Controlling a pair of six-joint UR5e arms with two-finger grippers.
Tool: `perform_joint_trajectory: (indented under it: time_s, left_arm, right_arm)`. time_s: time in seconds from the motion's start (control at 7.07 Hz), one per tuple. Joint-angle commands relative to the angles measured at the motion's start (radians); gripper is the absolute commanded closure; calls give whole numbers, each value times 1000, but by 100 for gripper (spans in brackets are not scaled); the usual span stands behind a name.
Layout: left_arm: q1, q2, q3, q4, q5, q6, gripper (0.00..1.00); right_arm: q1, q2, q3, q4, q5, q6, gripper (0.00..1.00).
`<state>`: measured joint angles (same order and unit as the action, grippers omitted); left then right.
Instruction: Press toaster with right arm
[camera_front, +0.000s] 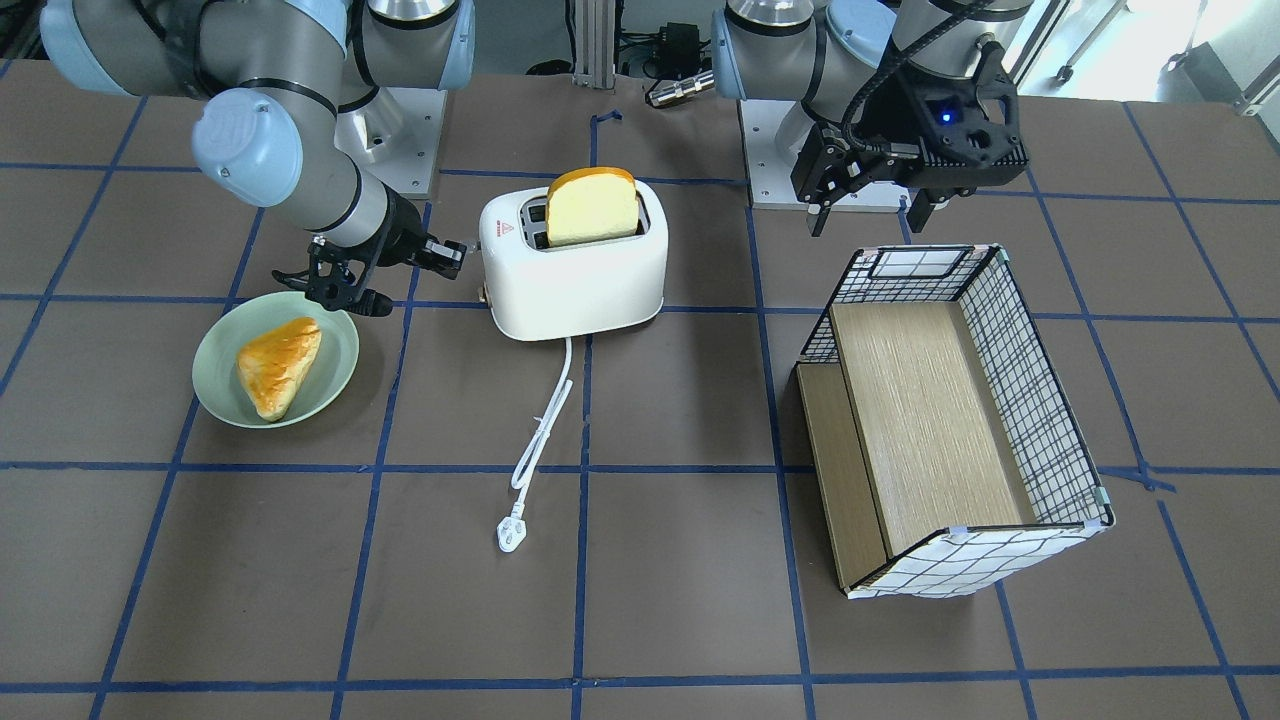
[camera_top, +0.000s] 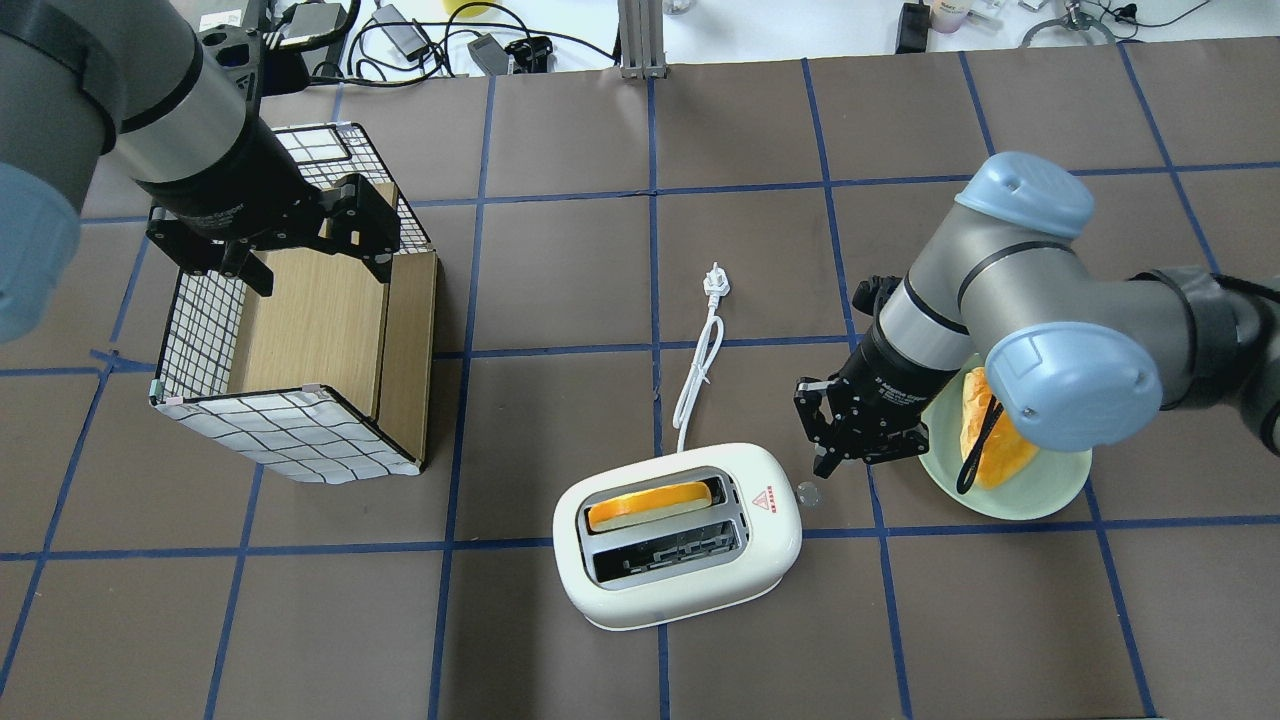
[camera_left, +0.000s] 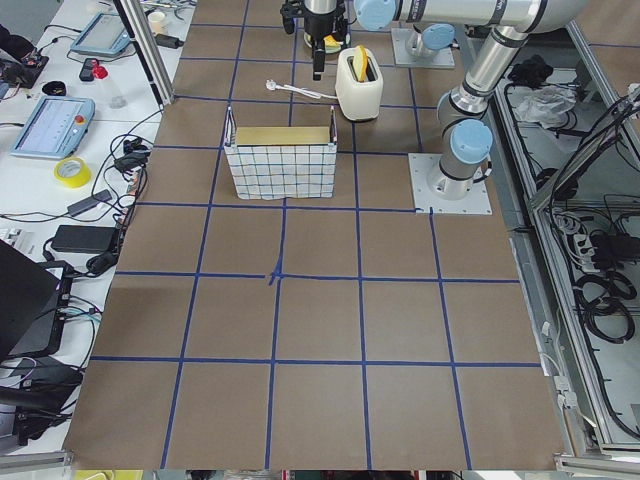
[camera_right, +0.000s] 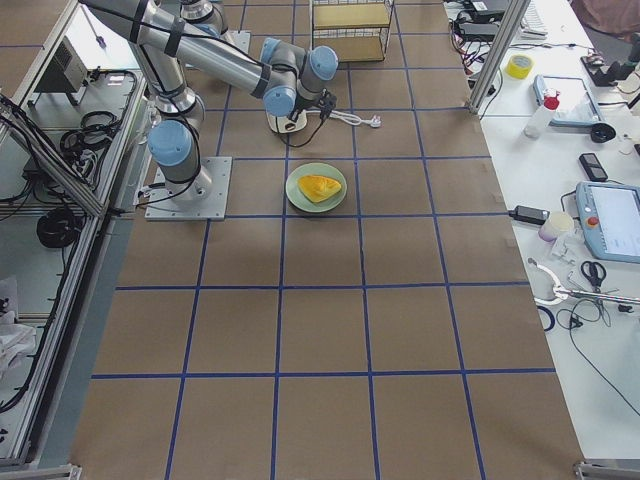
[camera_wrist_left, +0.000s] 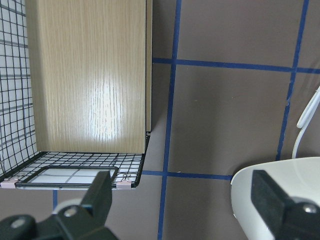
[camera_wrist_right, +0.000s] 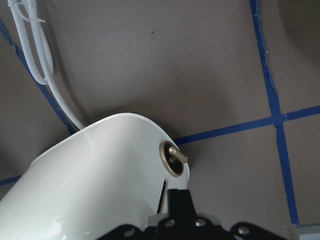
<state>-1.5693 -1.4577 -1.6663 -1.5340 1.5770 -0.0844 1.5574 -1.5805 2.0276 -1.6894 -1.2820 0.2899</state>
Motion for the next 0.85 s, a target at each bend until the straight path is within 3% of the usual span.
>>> perform_joint_trajectory:
  time_s: [0.0, 0.28, 0.42, 0.71]
  left_arm:
    - [0, 0, 0, 0, 0, 0, 0]
    - [0, 0, 0, 0, 0, 0, 0]
    - [0, -1, 0, 0, 0, 0, 0]
    - [0, 0, 0, 0, 0, 0, 0]
  right_arm:
    - [0, -9, -139, 144, -40, 5, 100]
    - [4, -41, -238, 194, -60, 2, 100]
    - [6, -50, -294, 195, -69, -3, 84]
    - [9, -52, -398, 182, -132, -97, 33]
